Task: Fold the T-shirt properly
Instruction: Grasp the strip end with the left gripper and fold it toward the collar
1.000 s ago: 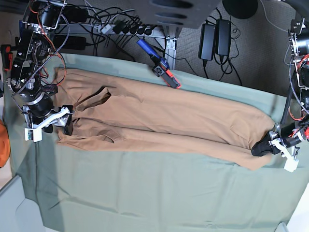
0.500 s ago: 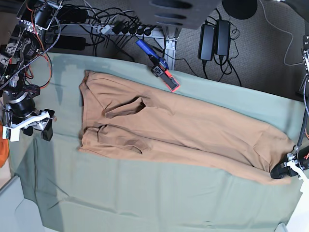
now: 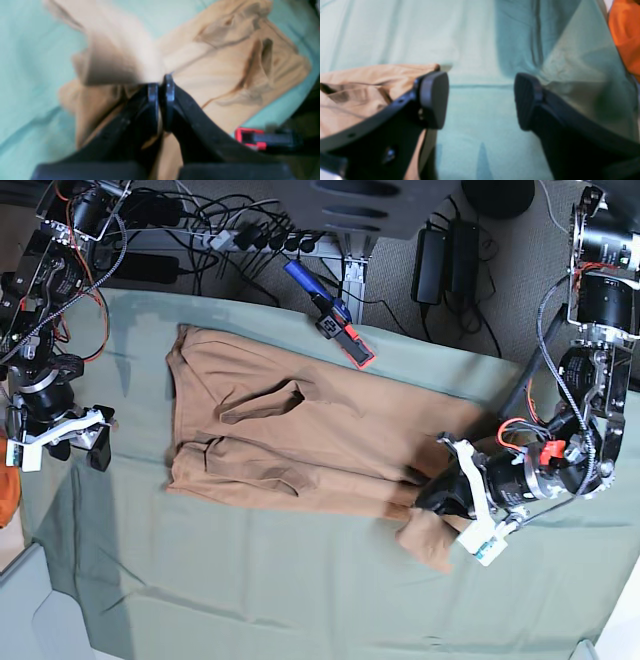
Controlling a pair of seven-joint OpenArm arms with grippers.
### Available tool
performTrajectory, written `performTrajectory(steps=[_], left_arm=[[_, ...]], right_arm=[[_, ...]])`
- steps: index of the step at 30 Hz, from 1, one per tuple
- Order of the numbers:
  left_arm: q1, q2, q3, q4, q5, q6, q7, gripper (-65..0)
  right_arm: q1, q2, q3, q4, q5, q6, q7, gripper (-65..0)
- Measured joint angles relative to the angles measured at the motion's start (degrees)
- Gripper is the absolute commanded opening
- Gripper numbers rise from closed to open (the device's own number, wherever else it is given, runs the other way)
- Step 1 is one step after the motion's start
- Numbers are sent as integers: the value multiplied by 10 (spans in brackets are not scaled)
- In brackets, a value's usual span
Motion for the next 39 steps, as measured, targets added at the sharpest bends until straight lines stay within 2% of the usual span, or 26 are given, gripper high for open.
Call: performTrajectory(steps=[3,7,15,19,20,23,25,29,34,36,39], left_arm=[[2,26,44,-1,72,31,-2,-650],[1,52,78,-2,125,57,-8,-650],[1,101,94,-8,160,67,-17,-650],[1,107,94,-30,171,67,-25,-650],[1,109,94,-34,171,67,-24,-621],[1,111,95,-35,170,67,-24,-428],[1,111,100,-35,163,67,-24,-352],[1,118,147,-35,140,62,-24,-344],[1,160,216,-35,137,61,-24,-345],[1,176,228,-35,135,61,-25,-345],[2,176,228,-24,138,61,-23,-345]], right_arm=[[0,0,0,0,0,0,0,-235],[0,0,0,0,1,0,0,-235],[0,0,0,0,1,0,0,-235],[0,0,0,0,2,0,0,-235],[0,0,0,0,1,0,0,-235],[0,0,0,0,2,0,0,-234],[0,0,0,0,2,0,0,-234],[0,0,0,0,4,0,-1,-234],[0,0,0,0,6,0,-1,-234],[0,0,0,0,6,0,-1,-234],[0,0,0,0,5,0,-1,-234]])
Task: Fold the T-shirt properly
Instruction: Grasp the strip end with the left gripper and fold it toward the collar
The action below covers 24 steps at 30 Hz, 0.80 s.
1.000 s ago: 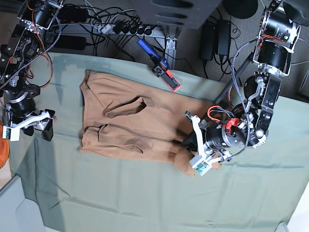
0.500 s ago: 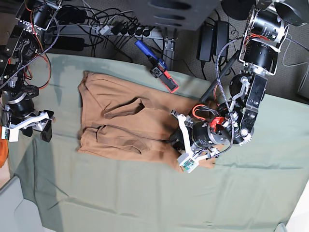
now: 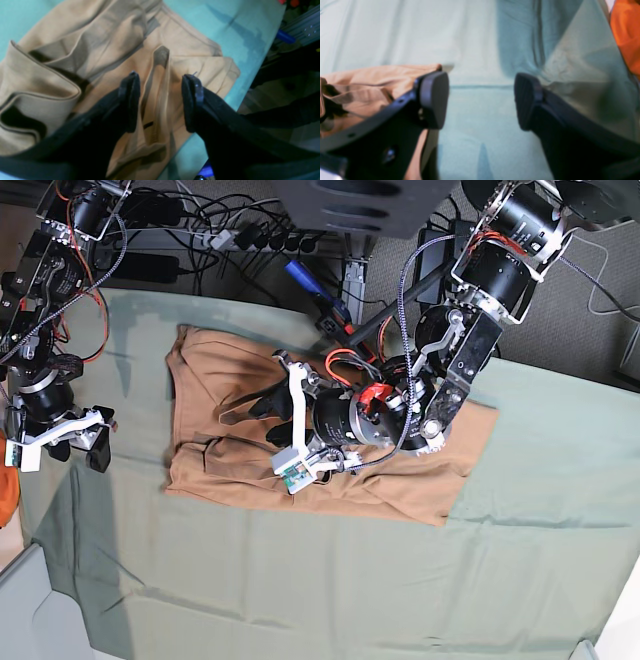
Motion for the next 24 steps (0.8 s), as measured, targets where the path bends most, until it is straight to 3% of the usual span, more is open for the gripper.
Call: performTrajectory(steps=[4,9,13,18,21,24], left_arm=[[-1,-19,-47,47,20,-2,7,-347],[3,-95,-135,56,18,-3,10,-347],[9,-130,-167,44,18,-2,-24,-347],[10,-116,-159,2,15,-3,-73,-347],[9,-88,-152,-12,34,-2,-90,-347],[7,-54,-140,-54,72,-3,-141,-347]], right_arm=[[0,0,0,0,-1,0,0,-234],[0,0,0,0,-2,0,0,-234],[0,0,0,0,0,0,0,-234],[0,0,0,0,-1,0,0,-235],[0,0,0,0,-2,0,0,-235],[0,0,0,0,-4,0,-9,-235]])
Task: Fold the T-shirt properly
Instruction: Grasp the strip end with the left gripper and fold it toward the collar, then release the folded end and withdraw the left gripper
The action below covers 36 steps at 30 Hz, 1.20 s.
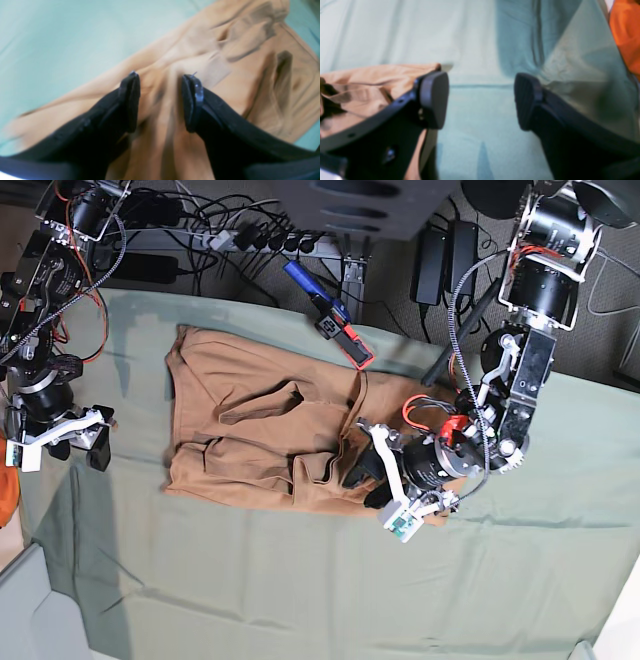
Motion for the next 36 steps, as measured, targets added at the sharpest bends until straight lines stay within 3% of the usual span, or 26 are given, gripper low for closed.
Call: performTrajectory(steps=[4,9,14,19,24,36], left_arm=[[-27,20,2,-101,14,-2,-43,-347],[-82,44,-1,-195,12,-23,-48,-347],[-111,41,-5,-167,-66,-33,81,-347],[-114,39,-31,-72,-141,-48,126,-347],[-114,-9,-32,-47,-157,-51,137,-347],[-108,-105,-73,-47,-191,-51,147,-347]], right_arm=[[0,0,1,0,8,0,-24,-235],[-27,0,3,0,31,0,-21,-235],[-70,-16,4,-1,46,1,-23,-234],[-65,-51,3,-1,56,2,-4,-234],[-65,-92,-10,-2,55,2,-4,-234],[-38,-99,-41,-91,53,2,25,-234]])
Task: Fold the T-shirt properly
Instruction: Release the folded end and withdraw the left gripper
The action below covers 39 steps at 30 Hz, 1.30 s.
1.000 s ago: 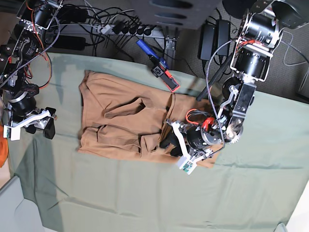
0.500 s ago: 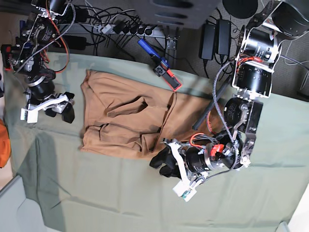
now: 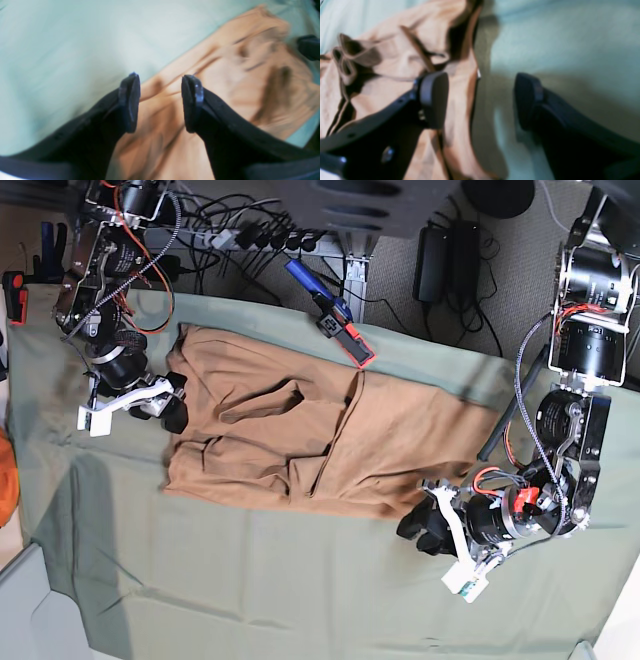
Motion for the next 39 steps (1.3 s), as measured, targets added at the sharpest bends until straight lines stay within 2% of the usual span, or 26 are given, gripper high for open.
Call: performTrajectory(steps=[4,11,16,18,24,28,33,39], left_arm=[[0,-5,-30,0,-36,-9,18,-347],[13,-29,-64,0,-42,-14,28,-347],[21,-37,-63,0,-47,-15,27,-347],[29,-42,-63,0,-47,-15,28,-347],[37,-57,-63,0,-52,-15,28,-347],[37,-75,-63,0,-52,-16,29,-347],[45,-91,-64,0,-53,-16,30,-347],[69,-100,-64,0,-53,-17,31,-347]], right_arm=[[19,-3,-15,-28,12,1,-2,-234],[21,-2,-71,-27,22,4,-8,-235],[21,-2,-75,-26,24,5,-10,-247],[21,-2,-75,-26,24,5,-10,-318],[19,-2,-74,-23,17,5,-25,-637],[18,-2,-65,-9,6,5,-27,-650],[19,0,-16,5,5,5,-30,-650],[19,33,24,5,5,5,-31,-650]])
